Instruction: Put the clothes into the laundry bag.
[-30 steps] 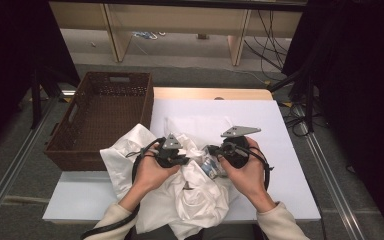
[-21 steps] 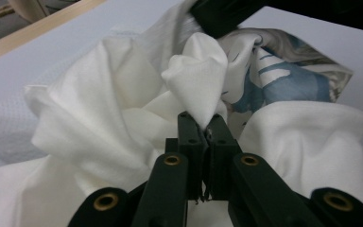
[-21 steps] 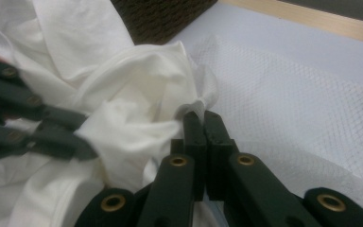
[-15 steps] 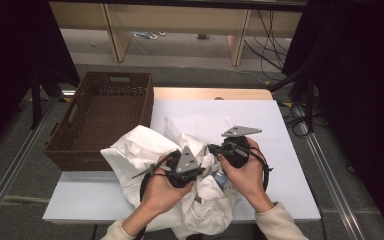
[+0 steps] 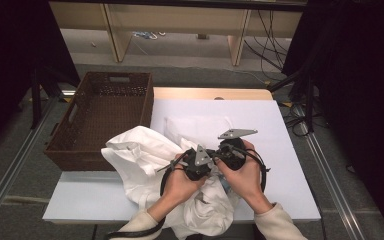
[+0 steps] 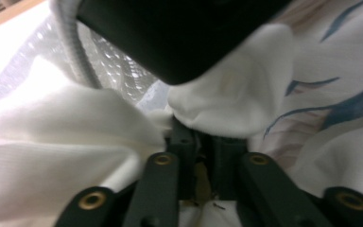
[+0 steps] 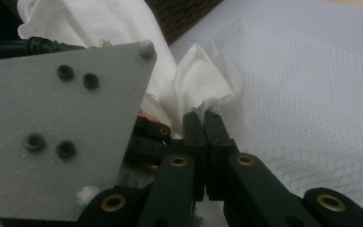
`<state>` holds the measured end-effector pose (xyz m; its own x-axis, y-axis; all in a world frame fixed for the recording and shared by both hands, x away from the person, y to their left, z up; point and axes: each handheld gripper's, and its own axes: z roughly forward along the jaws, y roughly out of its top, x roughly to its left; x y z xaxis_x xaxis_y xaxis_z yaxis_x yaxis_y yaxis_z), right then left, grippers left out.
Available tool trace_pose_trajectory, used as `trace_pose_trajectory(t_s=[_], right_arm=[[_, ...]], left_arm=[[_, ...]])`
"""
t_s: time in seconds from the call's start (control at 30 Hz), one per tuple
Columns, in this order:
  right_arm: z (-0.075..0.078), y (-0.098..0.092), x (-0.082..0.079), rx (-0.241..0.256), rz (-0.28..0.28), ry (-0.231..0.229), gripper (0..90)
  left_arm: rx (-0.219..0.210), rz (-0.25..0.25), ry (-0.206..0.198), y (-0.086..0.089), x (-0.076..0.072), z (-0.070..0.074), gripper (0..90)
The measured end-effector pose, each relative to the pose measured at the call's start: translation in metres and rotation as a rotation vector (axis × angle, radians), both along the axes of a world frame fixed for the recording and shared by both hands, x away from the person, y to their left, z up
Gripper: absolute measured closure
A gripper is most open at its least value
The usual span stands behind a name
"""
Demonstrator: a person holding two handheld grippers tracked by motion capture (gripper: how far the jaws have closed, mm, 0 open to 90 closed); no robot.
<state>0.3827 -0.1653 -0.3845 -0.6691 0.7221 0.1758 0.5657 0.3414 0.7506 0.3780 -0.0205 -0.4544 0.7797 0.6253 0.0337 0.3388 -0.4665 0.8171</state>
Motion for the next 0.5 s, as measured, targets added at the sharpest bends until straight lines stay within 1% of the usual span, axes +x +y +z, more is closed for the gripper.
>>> trace_pose_trajectory(t_s=[0.03,0.07,0.1,0.13,0.17,0.2,0.23,0.27,0.3,0.33,0.37,0.4,0.43,0.47,0.5], right_arm=[[0.000,0.000,0.000,0.000,0.000,0.000,90.0],[0.002,-0.003,0.001,-0.006,-0.001,-0.016,90.0],[0.002,-0.003,0.001,-0.006,-0.001,-0.016,90.0],[0.005,-0.004,0.000,-0.001,-0.022,-0.002,90.0],[0.006,-0.005,-0.001,-0.001,-0.028,-0.011,90.0],[0.007,-0.006,0.000,0.002,-0.032,-0.010,90.0],[0.008,-0.008,0.000,0.000,-0.032,-0.019,90.0],[0.009,-0.009,0.000,0.004,-0.033,-0.021,90.0],[0.009,-0.009,0.000,0.013,-0.031,-0.020,90.0],[0.010,-0.009,0.000,0.014,-0.032,-0.021,90.0],[0.010,-0.009,0.000,0.013,-0.028,-0.024,90.0],[0.010,-0.008,-0.001,0.012,-0.035,-0.026,90.0],[0.010,-0.008,-0.001,-0.012,-0.034,-0.040,90.0],[0.010,-0.008,-0.001,-0.012,-0.034,-0.040,90.0],[0.010,-0.007,-0.001,-0.006,-0.032,-0.025,90.0]], left_arm=[[0.004,-0.012,-0.012,0.002,-0.001,0.002,79.9],[0.039,-0.054,-0.027,0.009,-0.003,0.009,72.2],[0.039,-0.054,-0.027,0.009,-0.003,0.009,67.2],[0.038,-0.060,-0.025,0.013,-0.006,0.014,67.2],[0.020,-0.062,-0.037,0.017,-0.008,0.018,61.1],[-0.005,-0.064,-0.028,0.021,-0.012,0.023,55.3],[-0.006,-0.063,-0.030,0.026,-0.015,0.030,51.0],[-0.021,-0.054,-0.045,0.032,-0.018,0.036,47.8],[-0.023,-0.045,-0.054,0.038,-0.021,0.042,45.1],[-0.050,-0.032,-0.065,0.042,-0.024,0.047,42.9],[-0.042,-0.027,-0.082,0.049,-0.025,0.053,41.4],[-0.034,-0.021,-0.078,0.054,-0.024,0.056,39.3],[-0.017,-0.017,-0.085,0.059,-0.022,0.060,36.8],[-0.020,0.001,-0.108,0.062,-0.018,0.061,36.8],[0.001,0.011,-0.126,0.065,-0.014,0.062,36.0]])
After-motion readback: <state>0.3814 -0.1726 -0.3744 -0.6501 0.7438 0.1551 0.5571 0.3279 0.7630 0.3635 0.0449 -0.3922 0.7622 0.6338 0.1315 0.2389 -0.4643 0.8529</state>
